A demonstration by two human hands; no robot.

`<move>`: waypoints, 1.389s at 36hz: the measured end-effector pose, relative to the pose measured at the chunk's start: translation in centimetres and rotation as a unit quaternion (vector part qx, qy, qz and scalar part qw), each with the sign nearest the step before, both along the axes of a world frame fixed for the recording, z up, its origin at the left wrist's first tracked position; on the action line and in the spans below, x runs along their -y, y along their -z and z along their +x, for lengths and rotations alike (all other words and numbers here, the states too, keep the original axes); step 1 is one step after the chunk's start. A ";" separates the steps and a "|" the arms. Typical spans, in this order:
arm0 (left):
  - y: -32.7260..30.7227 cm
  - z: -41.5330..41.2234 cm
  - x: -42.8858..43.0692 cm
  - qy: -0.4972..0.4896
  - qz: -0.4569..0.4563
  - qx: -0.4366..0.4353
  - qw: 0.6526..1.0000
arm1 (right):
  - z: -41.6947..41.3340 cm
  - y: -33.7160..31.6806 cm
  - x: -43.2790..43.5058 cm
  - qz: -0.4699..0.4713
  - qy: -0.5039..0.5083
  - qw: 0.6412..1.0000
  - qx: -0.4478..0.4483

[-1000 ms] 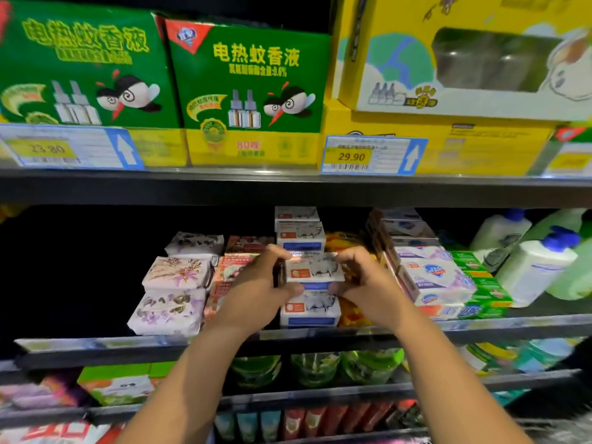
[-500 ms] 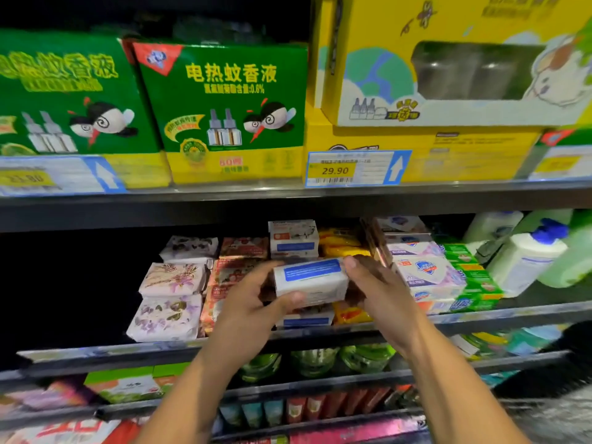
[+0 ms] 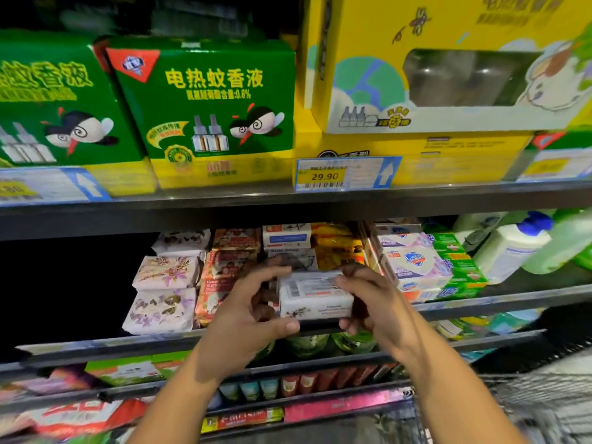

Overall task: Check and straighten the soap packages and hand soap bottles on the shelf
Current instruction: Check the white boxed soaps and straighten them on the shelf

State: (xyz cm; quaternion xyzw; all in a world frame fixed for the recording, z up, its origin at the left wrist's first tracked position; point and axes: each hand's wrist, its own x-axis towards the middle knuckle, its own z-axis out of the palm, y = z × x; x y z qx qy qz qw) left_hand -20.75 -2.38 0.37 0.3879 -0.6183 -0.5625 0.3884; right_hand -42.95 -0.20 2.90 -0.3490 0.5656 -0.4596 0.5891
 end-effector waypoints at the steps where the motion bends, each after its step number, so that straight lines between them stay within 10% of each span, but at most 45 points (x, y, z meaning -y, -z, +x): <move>1: 0.0 0.1 0.0 0.005 -0.038 0.031 0.999 | 0.0 -0.1 -0.1 0.006 -0.002 1.000 -0.001; 8: -0.7 -0.1 -0.1 -0.075 -0.147 0.177 0.970 | 0.0 -0.9 -0.7 0.021 -0.058 0.997 -0.045; 17: -1.3 -1.3 -1.4 -0.119 0.018 -0.058 0.991 | -0.6 -0.9 -1.1 -0.083 -0.103 0.975 -0.180; 25: -1.1 -1.3 -1.2 -0.129 0.068 -0.094 0.985 | 0.9 -0.9 -1.0 -0.109 -0.036 0.993 -0.009; 30: -0.6 0.6 -1.1 0.043 0.076 -0.077 0.993 | 1.4 -1.2 -0.7 -0.070 0.025 0.995 0.071; 36: -1.7 0.9 -1.2 -0.006 -0.090 0.118 0.989 | 1.5 -1.1 -0.6 -0.020 0.009 0.993 0.113; 50: -2.2 0.9 -0.9 -0.069 -0.061 -0.013 0.996 | 0.6 -0.9 -0.9 -0.096 -0.179 0.973 -0.113</move>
